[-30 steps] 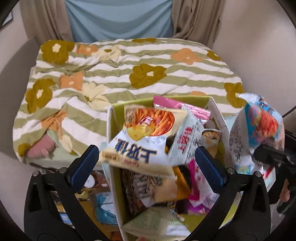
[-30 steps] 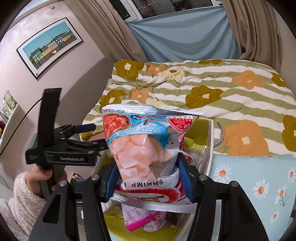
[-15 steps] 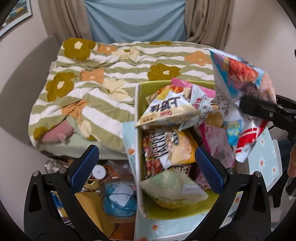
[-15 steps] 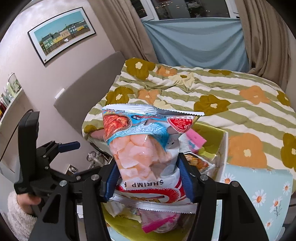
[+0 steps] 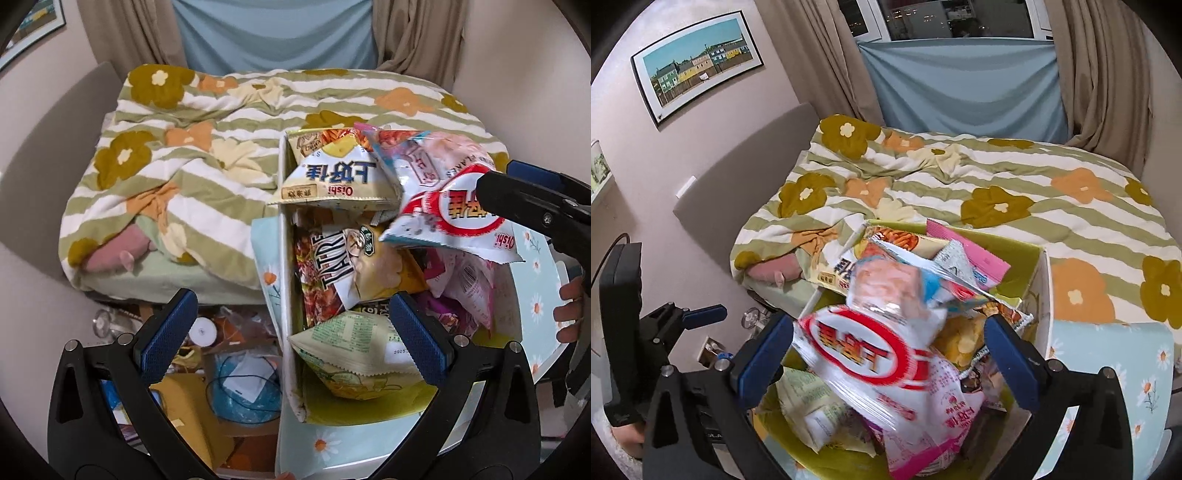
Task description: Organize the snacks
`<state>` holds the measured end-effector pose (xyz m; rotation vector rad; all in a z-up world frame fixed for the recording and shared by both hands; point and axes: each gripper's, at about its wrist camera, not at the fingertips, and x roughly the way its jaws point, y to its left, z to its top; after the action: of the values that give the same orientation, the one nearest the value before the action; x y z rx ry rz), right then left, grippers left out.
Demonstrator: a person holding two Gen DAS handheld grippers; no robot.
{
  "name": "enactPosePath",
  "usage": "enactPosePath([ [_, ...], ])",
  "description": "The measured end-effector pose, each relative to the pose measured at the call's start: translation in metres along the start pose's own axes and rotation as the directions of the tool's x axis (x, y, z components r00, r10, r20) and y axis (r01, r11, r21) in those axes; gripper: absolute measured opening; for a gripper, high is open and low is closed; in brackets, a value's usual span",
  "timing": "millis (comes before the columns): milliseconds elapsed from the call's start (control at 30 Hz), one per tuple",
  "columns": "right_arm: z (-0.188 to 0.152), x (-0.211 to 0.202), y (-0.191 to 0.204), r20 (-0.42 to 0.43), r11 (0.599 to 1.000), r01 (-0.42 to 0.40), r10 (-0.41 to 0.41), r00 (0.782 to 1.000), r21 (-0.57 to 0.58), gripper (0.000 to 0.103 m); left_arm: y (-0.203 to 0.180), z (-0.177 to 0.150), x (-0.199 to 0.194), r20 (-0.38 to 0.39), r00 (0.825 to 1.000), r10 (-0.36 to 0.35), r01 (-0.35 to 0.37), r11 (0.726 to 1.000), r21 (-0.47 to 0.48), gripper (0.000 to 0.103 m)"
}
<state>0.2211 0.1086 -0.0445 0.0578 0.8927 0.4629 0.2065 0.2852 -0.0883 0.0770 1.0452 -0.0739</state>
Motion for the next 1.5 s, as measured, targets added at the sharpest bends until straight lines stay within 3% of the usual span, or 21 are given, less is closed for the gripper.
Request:
enactPosePath([
  [267,-0.001,-0.038,-0.005,0.074,1.000,0.016,-0.015,0.997,-0.012,0.103,-0.019,-0.003,-0.031,0.049,0.999,0.018,-0.017,1.000,-0.010,0.103],
  [500,-0.019,-0.116,-0.018,0.173,0.997,0.074,-0.072,0.982,-0.005,0.103,-0.058,-0.016,-0.097,0.170,0.985,0.026,-0.021,0.999,-0.035,0.103],
  [733,-0.067,-0.196,-0.038,0.237,0.971,0.237,-0.238,0.942,0.036,0.103,-0.108,-0.051,-0.151,0.303,0.952,0.042,-0.007,0.994,-0.113,0.103],
  [967,-0.114,-0.247,-0.062,0.248,0.920,0.377,-0.391,0.886,0.103,0.103,-0.146,-0.082,-0.182,0.390,0.919,0.062,-0.031,0.996,-0.085,0.103],
  [1167,-0.141,-0.268,-0.069,0.264,0.897,0.423,-0.443,0.857,0.130,0.103,-0.167,-0.103,-0.190,0.407,0.911,0.060,-0.036,0.997,-0.064,0.103],
  [1500,-0.160,-0.280,-0.075,0.266,0.888,0.434,-0.459,0.847,0.151,0.103,-0.191,-0.115,-0.204,0.435,0.899,0.052,-0.040,0.999,-0.035,0.103],
])
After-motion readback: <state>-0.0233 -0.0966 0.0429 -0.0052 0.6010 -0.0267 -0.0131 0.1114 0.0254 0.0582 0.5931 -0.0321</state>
